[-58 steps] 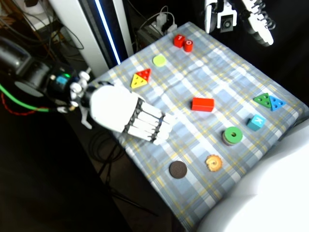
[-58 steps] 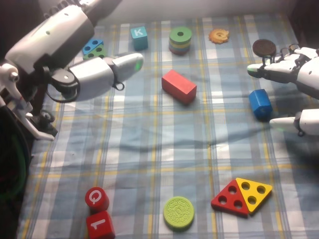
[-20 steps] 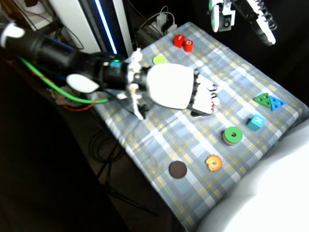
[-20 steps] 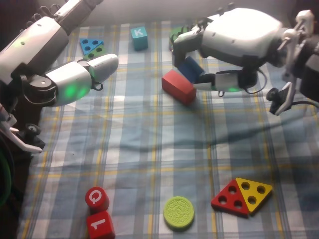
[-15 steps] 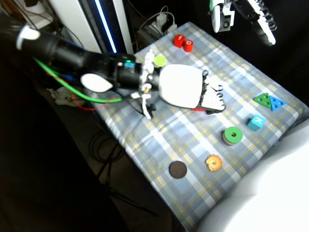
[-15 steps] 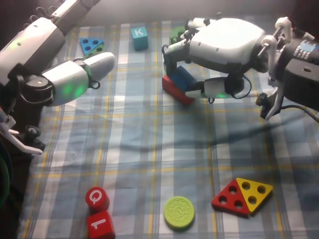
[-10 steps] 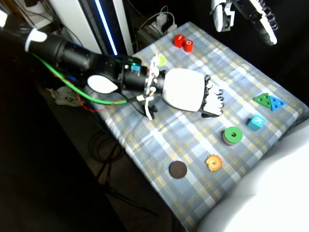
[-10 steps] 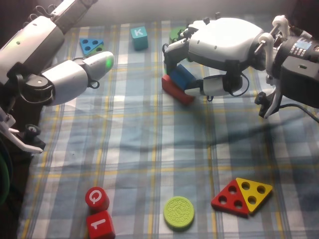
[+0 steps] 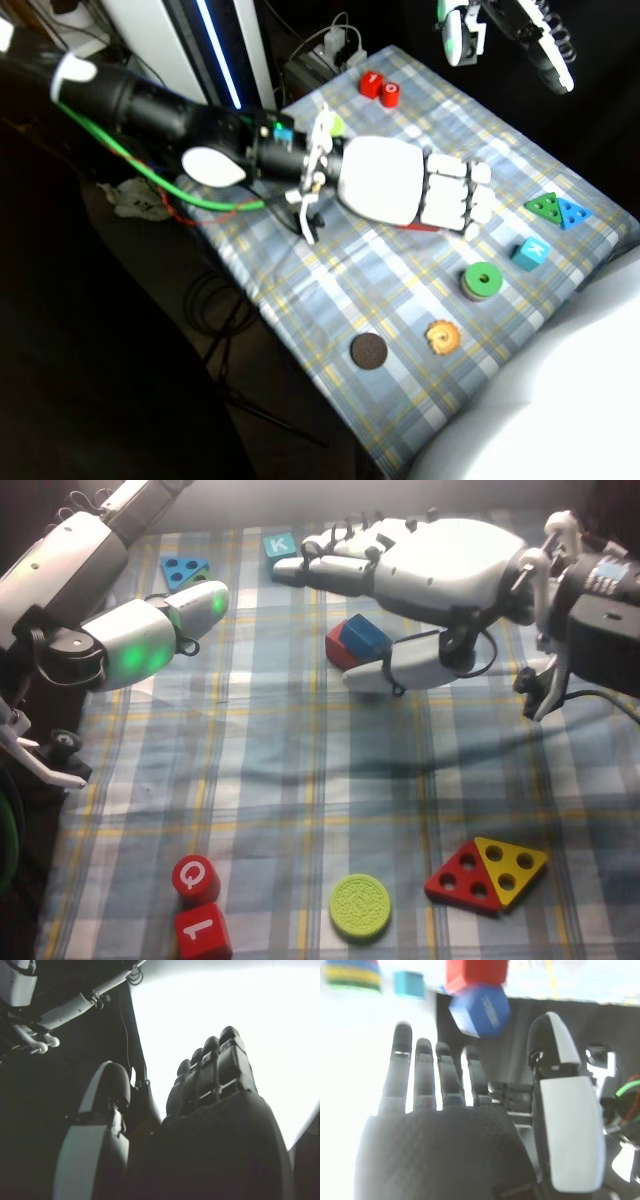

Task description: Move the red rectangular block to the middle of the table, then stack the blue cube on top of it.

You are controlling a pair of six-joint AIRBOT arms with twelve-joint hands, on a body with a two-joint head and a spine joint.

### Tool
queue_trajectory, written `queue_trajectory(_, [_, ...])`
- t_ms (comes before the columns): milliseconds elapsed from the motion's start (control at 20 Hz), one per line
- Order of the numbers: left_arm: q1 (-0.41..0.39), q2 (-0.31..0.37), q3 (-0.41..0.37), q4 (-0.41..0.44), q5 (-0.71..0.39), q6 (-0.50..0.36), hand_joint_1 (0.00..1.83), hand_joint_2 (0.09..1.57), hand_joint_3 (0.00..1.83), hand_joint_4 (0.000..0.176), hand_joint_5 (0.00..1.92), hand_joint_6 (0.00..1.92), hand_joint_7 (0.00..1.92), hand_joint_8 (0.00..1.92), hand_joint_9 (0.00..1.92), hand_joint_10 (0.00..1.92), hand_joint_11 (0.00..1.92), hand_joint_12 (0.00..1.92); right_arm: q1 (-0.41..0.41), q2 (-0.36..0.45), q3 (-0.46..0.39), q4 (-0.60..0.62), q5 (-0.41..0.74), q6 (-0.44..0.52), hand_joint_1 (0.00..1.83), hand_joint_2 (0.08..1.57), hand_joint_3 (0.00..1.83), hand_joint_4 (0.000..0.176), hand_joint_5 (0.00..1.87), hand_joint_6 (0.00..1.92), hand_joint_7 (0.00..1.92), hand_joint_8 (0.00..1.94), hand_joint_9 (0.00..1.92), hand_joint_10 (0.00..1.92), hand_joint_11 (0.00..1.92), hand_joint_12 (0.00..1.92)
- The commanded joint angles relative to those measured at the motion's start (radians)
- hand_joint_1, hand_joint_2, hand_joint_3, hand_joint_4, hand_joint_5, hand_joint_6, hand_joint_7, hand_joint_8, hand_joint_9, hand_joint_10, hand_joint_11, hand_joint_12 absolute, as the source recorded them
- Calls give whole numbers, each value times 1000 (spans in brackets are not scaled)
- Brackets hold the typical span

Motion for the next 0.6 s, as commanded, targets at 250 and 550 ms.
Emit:
queue_trajectory(250, [-2, 11, -5, 20, -128, -9, 750, 1393, 0, 28, 9, 2, 0, 0, 0, 0, 0, 0, 27, 138, -110, 7, 276, 3, 605, 1158, 9, 1, 0, 0, 0, 0, 0, 0, 0, 0])
queue_trajectory(550, [20, 32, -10, 27, -173, -74, 796, 1382, 0, 31, 5, 0, 0, 0, 0, 0, 0, 0, -82, 353, -256, 52, 518, 3, 443, 1131, 1, 162, 0, 0, 0, 0, 0, 0, 0, 242])
